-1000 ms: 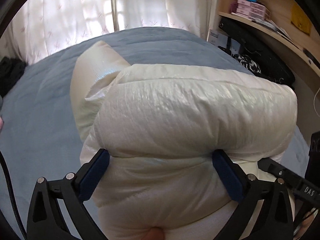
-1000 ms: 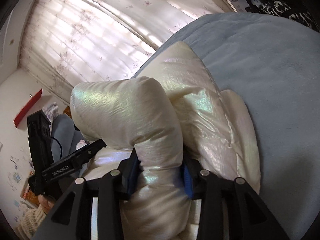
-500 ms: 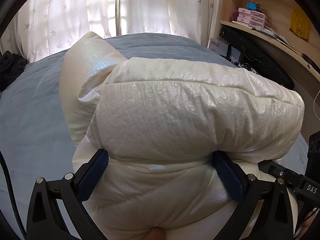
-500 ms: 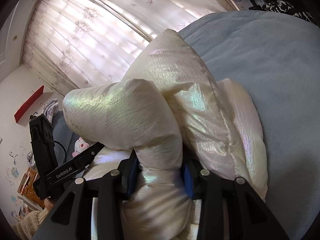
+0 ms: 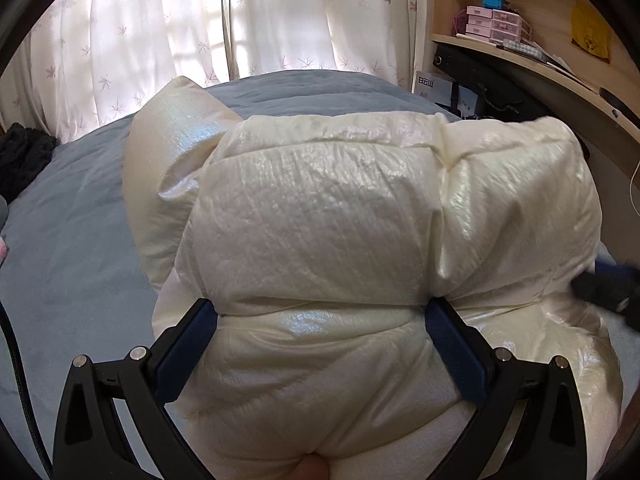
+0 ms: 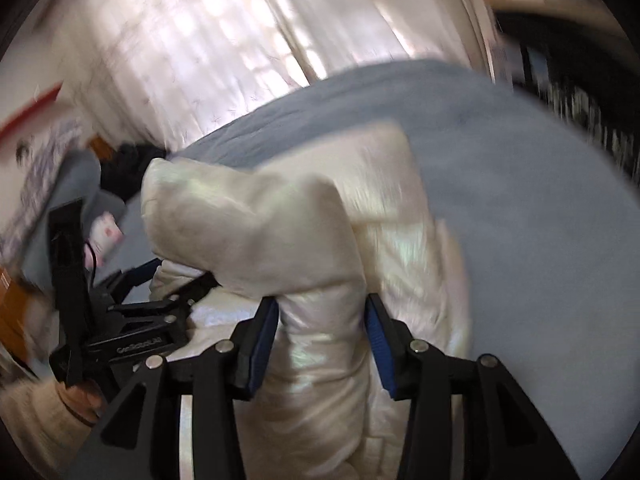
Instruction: Fold large clothes
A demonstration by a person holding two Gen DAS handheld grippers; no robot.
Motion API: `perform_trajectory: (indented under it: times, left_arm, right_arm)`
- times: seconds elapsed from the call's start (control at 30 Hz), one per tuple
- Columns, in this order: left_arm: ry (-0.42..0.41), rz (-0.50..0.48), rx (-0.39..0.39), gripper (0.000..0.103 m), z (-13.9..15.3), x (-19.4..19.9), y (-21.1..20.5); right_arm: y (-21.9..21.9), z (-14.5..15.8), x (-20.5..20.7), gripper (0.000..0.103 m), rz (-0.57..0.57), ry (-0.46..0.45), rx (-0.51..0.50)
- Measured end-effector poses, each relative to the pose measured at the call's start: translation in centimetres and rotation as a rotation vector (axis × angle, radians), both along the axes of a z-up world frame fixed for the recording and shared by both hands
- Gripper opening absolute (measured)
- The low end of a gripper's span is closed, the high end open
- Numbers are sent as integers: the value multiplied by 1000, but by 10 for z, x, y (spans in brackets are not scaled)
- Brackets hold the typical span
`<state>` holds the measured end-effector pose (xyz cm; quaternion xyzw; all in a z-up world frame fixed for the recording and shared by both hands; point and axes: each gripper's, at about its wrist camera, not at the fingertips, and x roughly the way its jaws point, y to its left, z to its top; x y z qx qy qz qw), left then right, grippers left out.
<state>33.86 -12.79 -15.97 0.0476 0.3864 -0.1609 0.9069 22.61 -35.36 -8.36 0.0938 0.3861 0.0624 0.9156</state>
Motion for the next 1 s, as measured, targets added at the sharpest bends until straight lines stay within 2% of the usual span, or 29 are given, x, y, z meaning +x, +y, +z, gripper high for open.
perform_trajectory:
  times: [0.07,0.17,0.27,0.37,0.43,0.5,0.6,0.73,0.9,1.0]
  left_arm:
    - [1,-1,-2,103,0,-1,0]
    - [1,-4,-3,103,1,-3,0]
    - [6,-3,-3,103,1,-2,3]
    - [11,1,-8,103,2,-1,5]
    - [22,-1,-10,103,2,1,4]
    - [39,6,-21,103,2,5,6]
    - [56,5,-37,103,2,10,8]
    - [61,3,-55,103,-1,10,13]
    - [49,-2,-29,102,2,4,14]
    - [50,-6,-48,102,7,1,21]
  right_arm:
    - [8,15,2,52,35,-35,-51]
    - [21,29,16,52,53,-67,-120]
    - [25,25,40,53,44,-44,-125]
    - [8,9,66,53,-50,27,-62]
    - [-11,-10,81,53,-118,104,35]
    - [-23,-27,88,53,-136,138,116]
    - [-29,-41,89,53,-143,145,140]
    - [-39,-57,89,54,-150,172,231]
    - [-39,-62,82,55,-167,186,252]
    - [-40,-71,72,56,-194,169,311]
